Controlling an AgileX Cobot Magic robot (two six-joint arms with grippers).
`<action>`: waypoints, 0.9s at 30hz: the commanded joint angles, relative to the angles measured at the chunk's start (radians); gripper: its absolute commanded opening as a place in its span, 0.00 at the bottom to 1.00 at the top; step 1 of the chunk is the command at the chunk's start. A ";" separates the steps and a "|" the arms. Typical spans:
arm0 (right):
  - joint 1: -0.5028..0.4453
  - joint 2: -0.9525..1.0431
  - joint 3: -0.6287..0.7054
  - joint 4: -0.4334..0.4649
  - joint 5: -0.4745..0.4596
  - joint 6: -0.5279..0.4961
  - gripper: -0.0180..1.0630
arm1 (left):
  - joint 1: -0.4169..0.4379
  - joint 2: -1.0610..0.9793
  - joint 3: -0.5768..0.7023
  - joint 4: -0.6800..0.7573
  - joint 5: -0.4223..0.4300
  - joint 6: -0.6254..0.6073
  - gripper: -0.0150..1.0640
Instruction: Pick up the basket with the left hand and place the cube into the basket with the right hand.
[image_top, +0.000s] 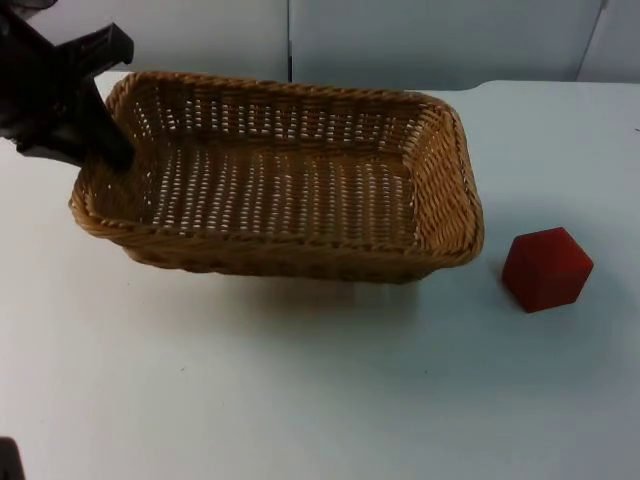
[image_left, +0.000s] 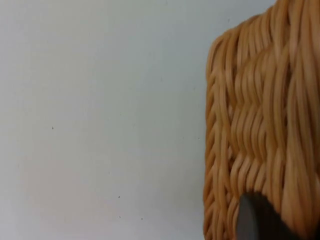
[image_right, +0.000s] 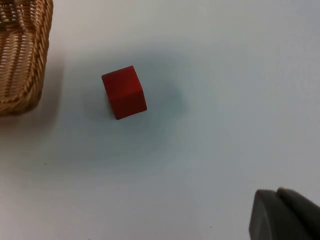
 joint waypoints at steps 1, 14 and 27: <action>0.002 -0.006 0.000 -0.001 -0.012 0.000 0.04 | 0.001 -0.041 -0.003 -0.048 -0.005 0.001 0.01; 0.002 -0.006 0.000 -0.001 -0.012 0.000 0.04 | 0.001 -0.050 -0.003 -0.079 -0.009 0.001 0.01; 0.002 -0.006 0.000 -0.001 -0.012 0.000 0.04 | 0.001 -0.050 -0.003 -0.077 -0.011 0.001 0.01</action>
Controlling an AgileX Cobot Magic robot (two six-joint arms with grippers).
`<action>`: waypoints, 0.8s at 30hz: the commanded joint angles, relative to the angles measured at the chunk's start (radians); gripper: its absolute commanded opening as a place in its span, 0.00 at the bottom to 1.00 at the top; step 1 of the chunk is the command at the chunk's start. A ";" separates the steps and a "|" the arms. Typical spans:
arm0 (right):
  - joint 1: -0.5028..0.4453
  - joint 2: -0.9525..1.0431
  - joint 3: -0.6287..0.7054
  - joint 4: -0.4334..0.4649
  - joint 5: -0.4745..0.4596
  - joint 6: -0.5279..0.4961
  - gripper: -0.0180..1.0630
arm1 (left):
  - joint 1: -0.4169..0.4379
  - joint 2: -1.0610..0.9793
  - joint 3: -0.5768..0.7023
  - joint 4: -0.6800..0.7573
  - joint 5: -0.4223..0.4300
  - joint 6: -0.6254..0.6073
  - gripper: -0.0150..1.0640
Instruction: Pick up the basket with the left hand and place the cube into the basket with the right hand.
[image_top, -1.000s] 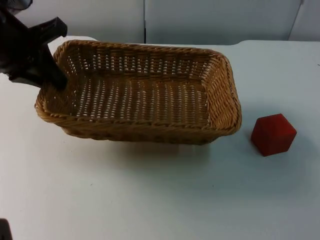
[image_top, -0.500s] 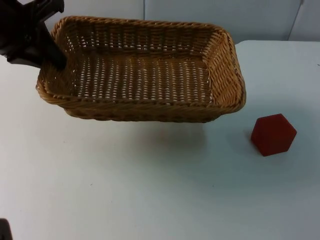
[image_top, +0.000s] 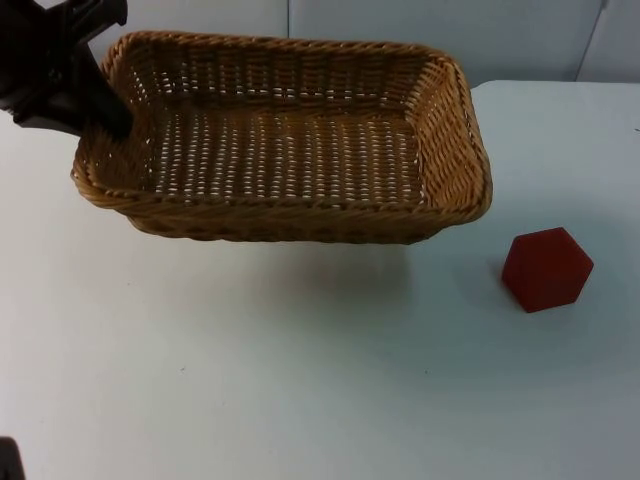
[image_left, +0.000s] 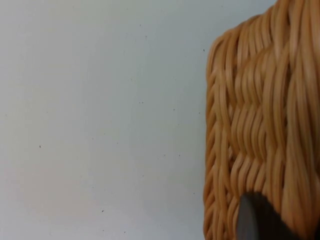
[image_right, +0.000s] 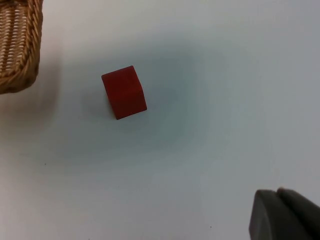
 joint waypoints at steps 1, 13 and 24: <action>0.002 -0.006 0.000 -0.001 -0.012 0.000 0.04 | 0.001 -0.015 -0.003 -0.037 0.004 -0.003 0.01; 0.002 -0.006 0.000 -0.001 -0.012 0.000 0.04 | 0.001 -0.015 -0.003 -0.037 0.004 -0.003 0.01; 0.002 0.086 -0.044 -0.082 -0.101 0.017 0.04 | 0.001 -0.015 -0.003 -0.037 0.004 -0.003 0.01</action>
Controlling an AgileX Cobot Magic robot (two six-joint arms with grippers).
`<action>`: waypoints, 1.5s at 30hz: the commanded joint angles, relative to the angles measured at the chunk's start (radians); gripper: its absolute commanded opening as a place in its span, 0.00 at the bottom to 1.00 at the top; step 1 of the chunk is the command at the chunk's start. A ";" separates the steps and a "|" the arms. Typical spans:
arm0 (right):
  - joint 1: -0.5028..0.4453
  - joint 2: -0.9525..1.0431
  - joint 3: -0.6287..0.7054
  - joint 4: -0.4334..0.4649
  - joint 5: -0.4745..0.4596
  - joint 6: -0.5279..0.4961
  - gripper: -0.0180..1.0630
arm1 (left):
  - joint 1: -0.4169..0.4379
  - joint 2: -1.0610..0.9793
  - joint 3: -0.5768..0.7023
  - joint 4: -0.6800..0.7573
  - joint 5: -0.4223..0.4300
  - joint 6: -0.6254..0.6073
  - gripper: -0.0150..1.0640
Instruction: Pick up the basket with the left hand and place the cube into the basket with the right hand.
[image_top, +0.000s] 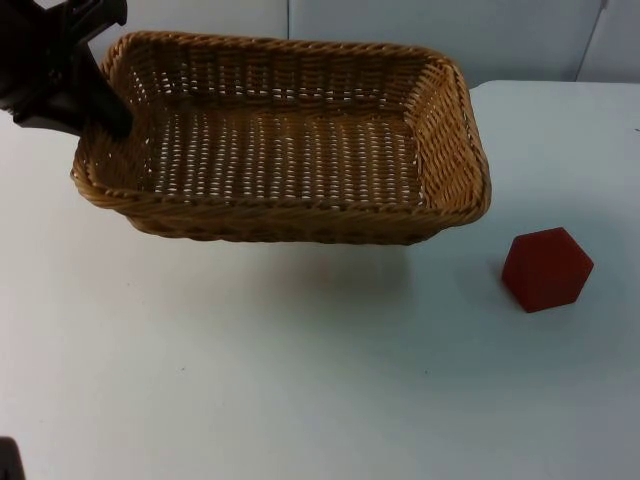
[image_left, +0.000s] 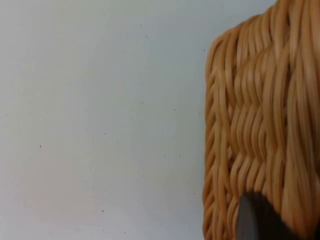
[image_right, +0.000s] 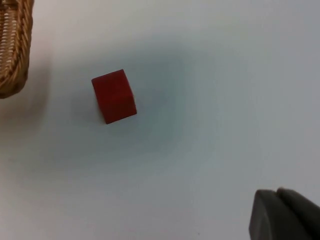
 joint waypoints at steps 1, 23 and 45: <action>0.002 0.083 -0.038 -0.056 -0.100 0.000 0.04 | 0.001 -0.015 -0.003 -0.037 0.001 -0.003 0.01; 0.206 1.258 -0.481 -0.161 -0.224 -0.033 0.99 | 0.001 -0.015 -0.003 -0.035 -0.009 -0.003 0.01; 0.370 1.748 -0.533 -0.035 -0.586 -0.093 0.99 | 0.001 -0.015 -0.003 -0.035 -0.013 -0.003 0.01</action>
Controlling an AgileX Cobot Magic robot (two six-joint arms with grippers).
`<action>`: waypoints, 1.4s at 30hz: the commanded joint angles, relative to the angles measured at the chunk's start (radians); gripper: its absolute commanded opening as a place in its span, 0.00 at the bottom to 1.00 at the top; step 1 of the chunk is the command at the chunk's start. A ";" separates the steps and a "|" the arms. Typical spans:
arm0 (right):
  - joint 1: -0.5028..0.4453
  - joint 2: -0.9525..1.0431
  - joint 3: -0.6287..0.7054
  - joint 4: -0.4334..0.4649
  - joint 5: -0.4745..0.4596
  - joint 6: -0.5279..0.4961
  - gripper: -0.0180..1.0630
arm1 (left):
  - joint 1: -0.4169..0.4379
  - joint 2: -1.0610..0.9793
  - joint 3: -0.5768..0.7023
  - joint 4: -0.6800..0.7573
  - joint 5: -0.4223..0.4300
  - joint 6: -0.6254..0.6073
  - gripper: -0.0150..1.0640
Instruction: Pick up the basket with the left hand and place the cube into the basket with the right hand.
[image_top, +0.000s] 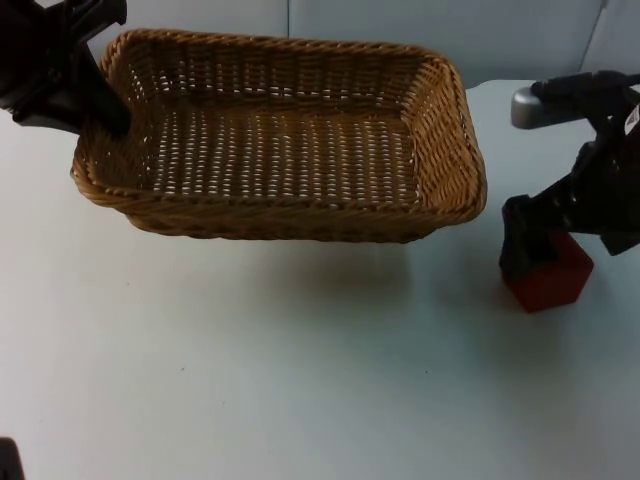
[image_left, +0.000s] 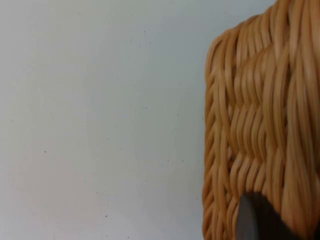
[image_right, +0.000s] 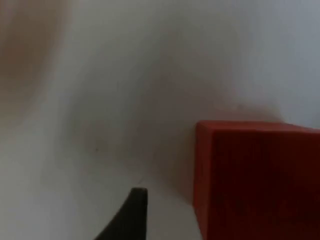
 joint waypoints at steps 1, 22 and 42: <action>0.007 0.033 -0.007 0.000 -0.046 -0.017 0.99 | 0.001 -0.015 -0.003 -0.035 0.000 -0.003 0.01; 0.012 -0.025 -0.500 -0.326 0.264 0.205 0.01 | 0.001 -0.015 -0.003 -0.035 -0.003 -0.003 0.01; 0.284 0.103 -0.625 0.346 0.324 -0.257 0.05 | 0.001 -0.015 -0.003 -0.032 -0.008 -0.003 0.01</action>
